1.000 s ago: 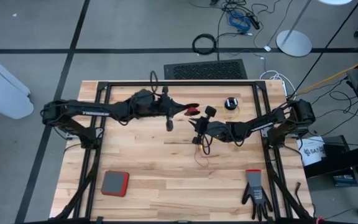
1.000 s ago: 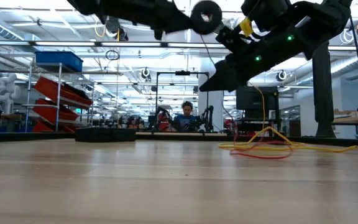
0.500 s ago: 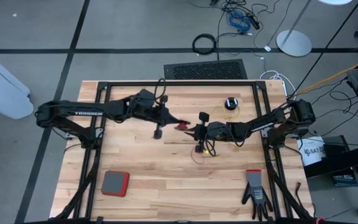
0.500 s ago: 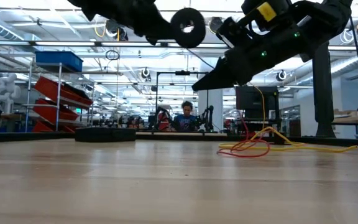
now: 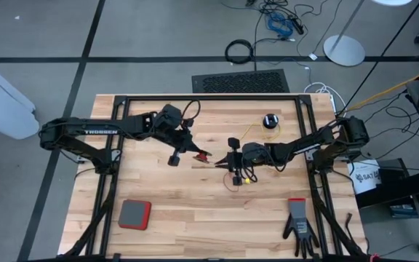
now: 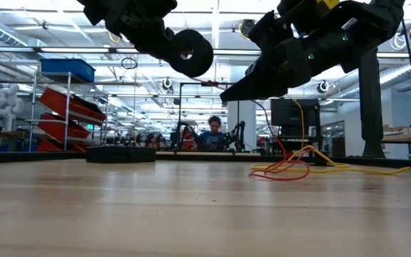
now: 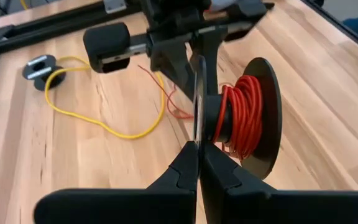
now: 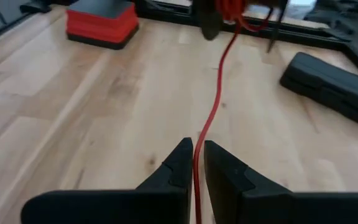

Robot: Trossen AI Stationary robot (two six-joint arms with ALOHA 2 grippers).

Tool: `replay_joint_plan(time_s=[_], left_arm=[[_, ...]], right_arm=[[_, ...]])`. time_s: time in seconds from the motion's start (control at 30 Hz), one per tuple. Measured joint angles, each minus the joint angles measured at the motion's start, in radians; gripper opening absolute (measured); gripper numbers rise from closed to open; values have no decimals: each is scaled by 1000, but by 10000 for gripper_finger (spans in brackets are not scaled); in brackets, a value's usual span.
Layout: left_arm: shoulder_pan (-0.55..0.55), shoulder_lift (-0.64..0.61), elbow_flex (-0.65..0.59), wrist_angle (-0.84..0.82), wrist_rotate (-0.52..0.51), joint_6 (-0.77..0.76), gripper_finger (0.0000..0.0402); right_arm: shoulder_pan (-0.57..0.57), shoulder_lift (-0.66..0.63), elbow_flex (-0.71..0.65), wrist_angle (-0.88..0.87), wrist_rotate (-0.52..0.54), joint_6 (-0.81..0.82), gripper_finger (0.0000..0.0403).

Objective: Coil cords
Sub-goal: Coil the red wire on the spool

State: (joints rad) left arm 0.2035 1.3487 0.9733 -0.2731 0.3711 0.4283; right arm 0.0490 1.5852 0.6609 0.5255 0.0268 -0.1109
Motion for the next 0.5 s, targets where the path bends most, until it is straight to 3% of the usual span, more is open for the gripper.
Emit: replay_joint_plan(time_s=[0.5], left_arm=[[0, 0, 0, -22, 13, 7, 4]], right_arm=[[0, 0, 0, -124, -3, 21, 8]])
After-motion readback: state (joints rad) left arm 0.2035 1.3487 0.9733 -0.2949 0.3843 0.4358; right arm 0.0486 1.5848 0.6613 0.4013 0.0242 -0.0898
